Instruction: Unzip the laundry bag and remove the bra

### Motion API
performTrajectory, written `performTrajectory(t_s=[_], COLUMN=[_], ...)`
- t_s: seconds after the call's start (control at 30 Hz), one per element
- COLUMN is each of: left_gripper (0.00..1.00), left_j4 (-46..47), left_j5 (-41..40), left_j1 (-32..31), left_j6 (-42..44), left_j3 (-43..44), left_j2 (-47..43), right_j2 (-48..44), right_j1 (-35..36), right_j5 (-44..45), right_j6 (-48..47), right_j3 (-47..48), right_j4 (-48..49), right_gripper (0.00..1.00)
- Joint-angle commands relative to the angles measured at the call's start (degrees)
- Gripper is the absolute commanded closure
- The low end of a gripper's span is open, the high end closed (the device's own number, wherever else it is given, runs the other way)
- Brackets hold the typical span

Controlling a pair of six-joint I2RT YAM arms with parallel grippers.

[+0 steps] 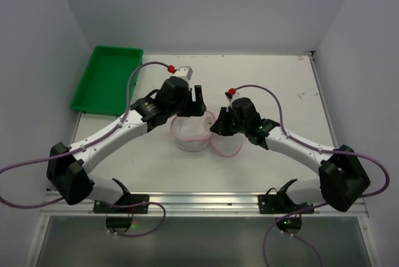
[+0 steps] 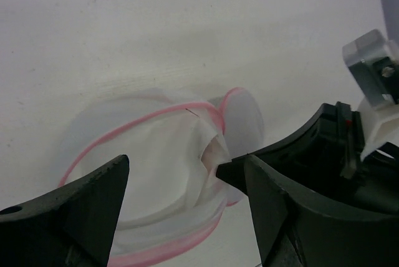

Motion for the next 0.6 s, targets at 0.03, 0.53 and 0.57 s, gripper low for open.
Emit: performTrajectory(t_s=[0.03, 0.53, 0.57], left_gripper=[0.22, 0.19, 0.19], left_j4=[-2.7, -6.6, -7.2], left_j5=[-4.4, -8.5, -8.6], left_j1=[-2.9, -6.2, -6.2], left_j6=[3.2, 4.6, 4.6], left_j3=[5.8, 8.9, 9.2], left_j2=[8.3, 19.3, 19.7], right_j2=[-0.3, -0.3, -0.3], right_j1=[0.6, 0.5, 0.5], right_j5=[0.7, 0.3, 0.4], right_j6=[-1.6, -2.1, -2.1], right_j3=[2.0, 1.5, 1.3], right_j4=[1.3, 1.9, 2.0], right_gripper=[1.00, 1.00, 1.00])
